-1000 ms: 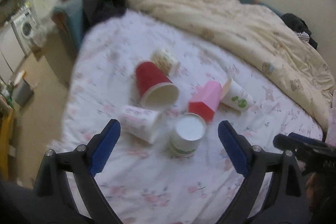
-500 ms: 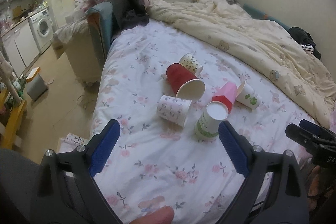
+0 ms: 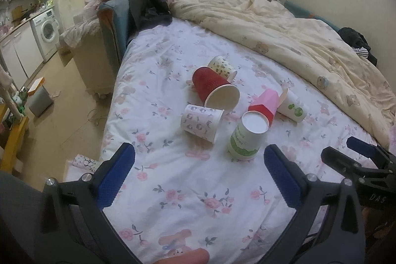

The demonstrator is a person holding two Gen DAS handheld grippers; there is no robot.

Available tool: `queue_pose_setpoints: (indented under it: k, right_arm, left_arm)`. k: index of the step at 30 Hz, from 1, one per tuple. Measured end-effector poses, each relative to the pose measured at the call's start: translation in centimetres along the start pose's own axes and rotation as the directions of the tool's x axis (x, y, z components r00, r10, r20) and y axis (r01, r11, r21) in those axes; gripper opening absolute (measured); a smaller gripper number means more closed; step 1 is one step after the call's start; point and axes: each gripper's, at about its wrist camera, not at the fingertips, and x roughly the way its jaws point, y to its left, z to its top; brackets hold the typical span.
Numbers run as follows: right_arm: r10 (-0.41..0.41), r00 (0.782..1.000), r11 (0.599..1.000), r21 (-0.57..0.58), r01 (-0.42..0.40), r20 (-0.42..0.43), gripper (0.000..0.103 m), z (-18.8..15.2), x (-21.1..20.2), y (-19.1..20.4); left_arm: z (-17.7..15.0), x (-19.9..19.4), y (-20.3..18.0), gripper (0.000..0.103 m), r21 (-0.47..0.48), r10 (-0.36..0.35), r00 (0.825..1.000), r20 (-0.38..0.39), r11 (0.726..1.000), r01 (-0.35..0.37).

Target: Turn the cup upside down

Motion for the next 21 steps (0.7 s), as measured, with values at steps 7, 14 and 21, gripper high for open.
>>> queue_pose_setpoints:
  k: [7, 14, 21]
  right_arm:
    - [-0.003, 1.000, 1.000, 0.007, 0.003, -0.003, 0.097, 0.00, 0.21, -0.12]
    - [0.001, 1.000, 1.000, 0.014, -0.001, -0.010, 0.097, -0.08, 0.36, -0.25]
    - [0.003, 1.000, 1.000, 0.012, -0.003, -0.012, 0.097, -0.15, 0.45, -0.24]
  left_arm:
    - [-0.04, -0.07, -0.27, 0.103, 0.009, -0.015, 1.000, -0.001, 1.000, 0.015]
    - [-0.11, 0.02, -0.39, 0.103, 0.010, -0.019, 1.000, -0.005, 1.000, 0.019]
    - [-0.18, 0.18, -0.55, 0.103, 0.009, -0.022, 1.000, -0.012, 1.000, 0.022]
